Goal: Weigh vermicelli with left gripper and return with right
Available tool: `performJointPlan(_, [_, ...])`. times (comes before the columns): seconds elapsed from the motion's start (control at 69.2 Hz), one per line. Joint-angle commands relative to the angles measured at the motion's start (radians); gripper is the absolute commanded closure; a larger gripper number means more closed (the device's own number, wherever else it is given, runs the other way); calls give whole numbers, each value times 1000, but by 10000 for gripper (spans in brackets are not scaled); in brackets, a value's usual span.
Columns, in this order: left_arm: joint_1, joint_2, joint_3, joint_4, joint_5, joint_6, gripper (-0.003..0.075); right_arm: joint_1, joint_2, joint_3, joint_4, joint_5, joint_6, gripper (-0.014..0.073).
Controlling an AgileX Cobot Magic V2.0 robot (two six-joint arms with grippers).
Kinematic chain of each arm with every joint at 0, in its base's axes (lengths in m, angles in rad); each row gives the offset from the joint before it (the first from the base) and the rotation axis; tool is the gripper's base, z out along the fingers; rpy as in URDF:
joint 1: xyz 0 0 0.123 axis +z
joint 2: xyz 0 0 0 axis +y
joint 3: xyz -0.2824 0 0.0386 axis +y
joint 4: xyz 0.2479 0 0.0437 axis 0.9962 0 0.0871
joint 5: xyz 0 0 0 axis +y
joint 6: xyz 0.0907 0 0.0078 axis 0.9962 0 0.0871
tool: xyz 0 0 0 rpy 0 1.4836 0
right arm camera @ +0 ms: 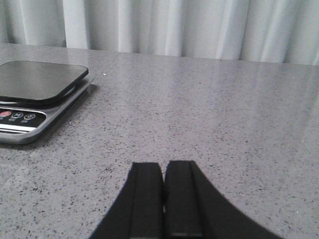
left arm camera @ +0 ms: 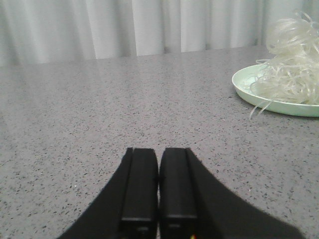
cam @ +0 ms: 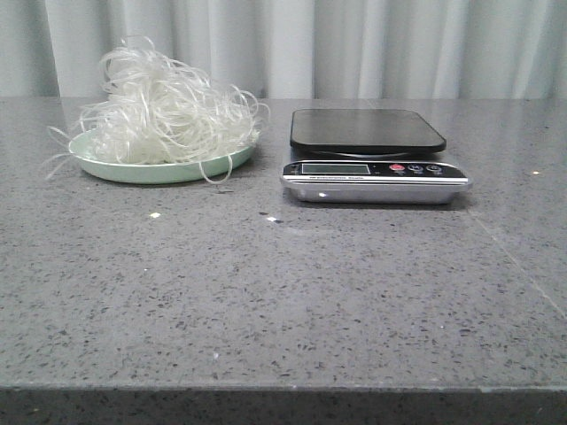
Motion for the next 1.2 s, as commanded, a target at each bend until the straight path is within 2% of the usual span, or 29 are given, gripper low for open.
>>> performJointPlan(0.0, [0, -18, 7, -6, -77, -12, 584, -4, -16, -9, -14, -77, -7, 442])
performJointPlan(0.823, [0, -18, 7, -6, -93, -12, 584, -4, -16, -9, -14, -77, -7, 442])
performJointPlan(1.011, [0, -18, 7, -6, -208, -12, 584, -4, -16, -9, -14, -77, -7, 442])
performJointPlan(1.184, [2, -18, 7, -5, -419, -12, 584, -4, -16, -9, -14, -77, -7, 442])
